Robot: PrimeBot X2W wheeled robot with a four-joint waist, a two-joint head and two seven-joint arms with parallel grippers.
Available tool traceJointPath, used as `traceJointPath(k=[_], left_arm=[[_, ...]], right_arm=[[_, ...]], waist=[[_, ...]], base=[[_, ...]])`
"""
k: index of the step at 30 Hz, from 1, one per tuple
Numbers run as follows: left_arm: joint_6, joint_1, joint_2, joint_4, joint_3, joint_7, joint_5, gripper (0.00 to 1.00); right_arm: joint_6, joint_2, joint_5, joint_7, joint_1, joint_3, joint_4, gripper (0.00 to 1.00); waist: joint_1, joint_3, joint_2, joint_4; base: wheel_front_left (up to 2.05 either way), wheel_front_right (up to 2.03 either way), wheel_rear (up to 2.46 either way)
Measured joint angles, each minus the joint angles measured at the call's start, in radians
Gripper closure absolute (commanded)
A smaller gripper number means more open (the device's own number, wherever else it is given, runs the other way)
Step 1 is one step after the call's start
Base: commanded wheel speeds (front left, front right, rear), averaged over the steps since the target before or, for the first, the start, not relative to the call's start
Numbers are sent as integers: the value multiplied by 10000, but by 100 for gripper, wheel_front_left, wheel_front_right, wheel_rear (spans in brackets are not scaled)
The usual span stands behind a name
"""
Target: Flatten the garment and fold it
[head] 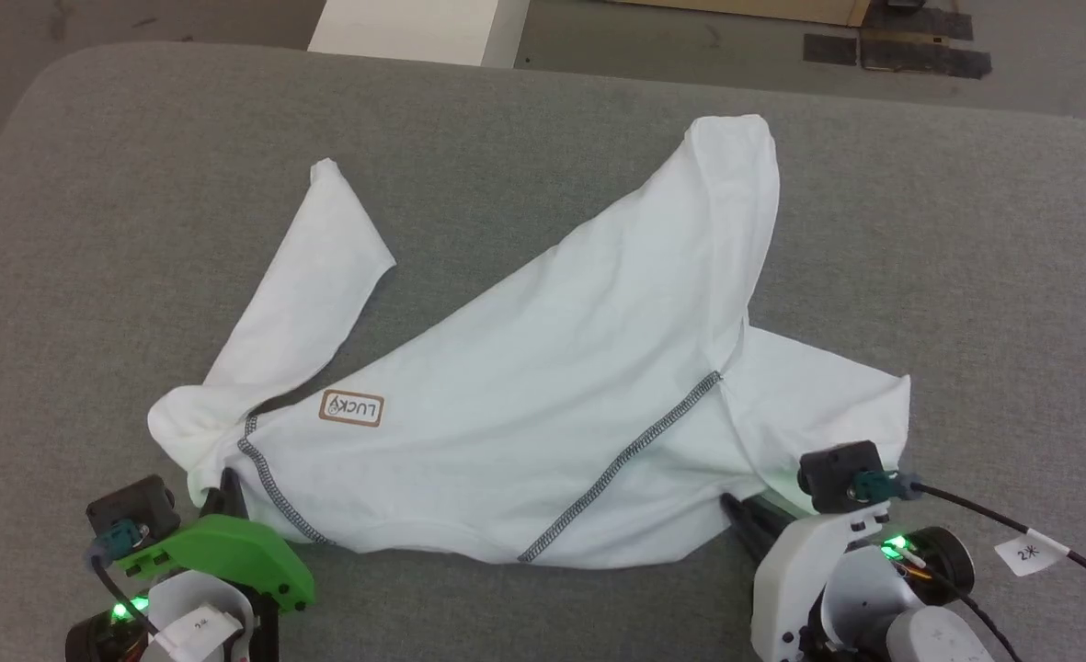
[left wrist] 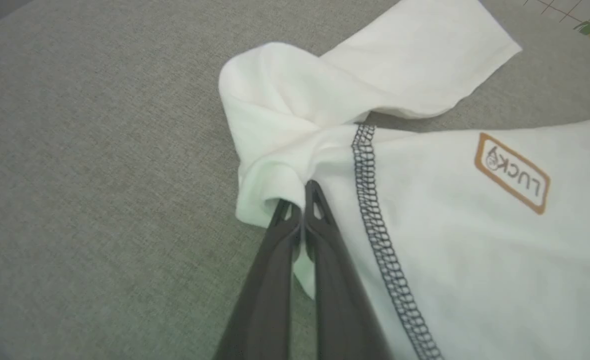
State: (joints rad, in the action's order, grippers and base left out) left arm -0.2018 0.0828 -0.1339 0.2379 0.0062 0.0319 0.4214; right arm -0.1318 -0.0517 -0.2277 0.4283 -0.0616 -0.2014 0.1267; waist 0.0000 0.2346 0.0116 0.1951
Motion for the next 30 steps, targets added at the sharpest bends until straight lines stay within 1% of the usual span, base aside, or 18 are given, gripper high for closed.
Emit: traceJointPath(k=[3,9,11,13,16,19,22,26,30], left_arm=[[42,10,-6,12,-12,-82,0,100],[146,-21,-117,-447,61,-293,36,100],[334,-36,-123,-959,130,-337,309,100],[614,-45,-113,-1592,192,-305,725,100],[1085,77,-163,-2560,176,138,1312,100],[1494,630,-236,-3358,71,846,1950,100],[1666,1600,-416,-3973,-96,1662,2380,100],[1651,3407,-571,-4136,-79,2535,2920,100],[1323,5631,-604,-3645,257,2846,3237,100]], right_arm=[[0,10,-132,-347,61,2,-180,100],[0,17,-290,-765,442,224,-1383,100],[0,25,-272,-761,514,391,-1990,100],[0,23,-130,-617,509,598,-2642,100],[0,17,387,-113,144,855,-3482,100],[0,-184,940,614,-850,913,-3923,100],[-2,-719,932,1250,-2204,922,-3910,100],[-2,-1563,757,1994,-4439,966,-3231,100],[-2,-2266,700,2339,-6977,840,-2119,100]], waist=[[0,-120,0,-12],[0,-522,0,-151],[0,-685,0,-239],[0,-813,0,-372],[0,-911,0,-621],[0,-922,0,-883],[0,-808,0,-1091],[0,-411,0,-1282],[0,220,0,-1421]], base=[[0,0,0],[0,0,0],[0,0,0],[0,0,0],[0,0,0],[0,0,0],[0,0,0],[0,0,0],[0,0,0]])
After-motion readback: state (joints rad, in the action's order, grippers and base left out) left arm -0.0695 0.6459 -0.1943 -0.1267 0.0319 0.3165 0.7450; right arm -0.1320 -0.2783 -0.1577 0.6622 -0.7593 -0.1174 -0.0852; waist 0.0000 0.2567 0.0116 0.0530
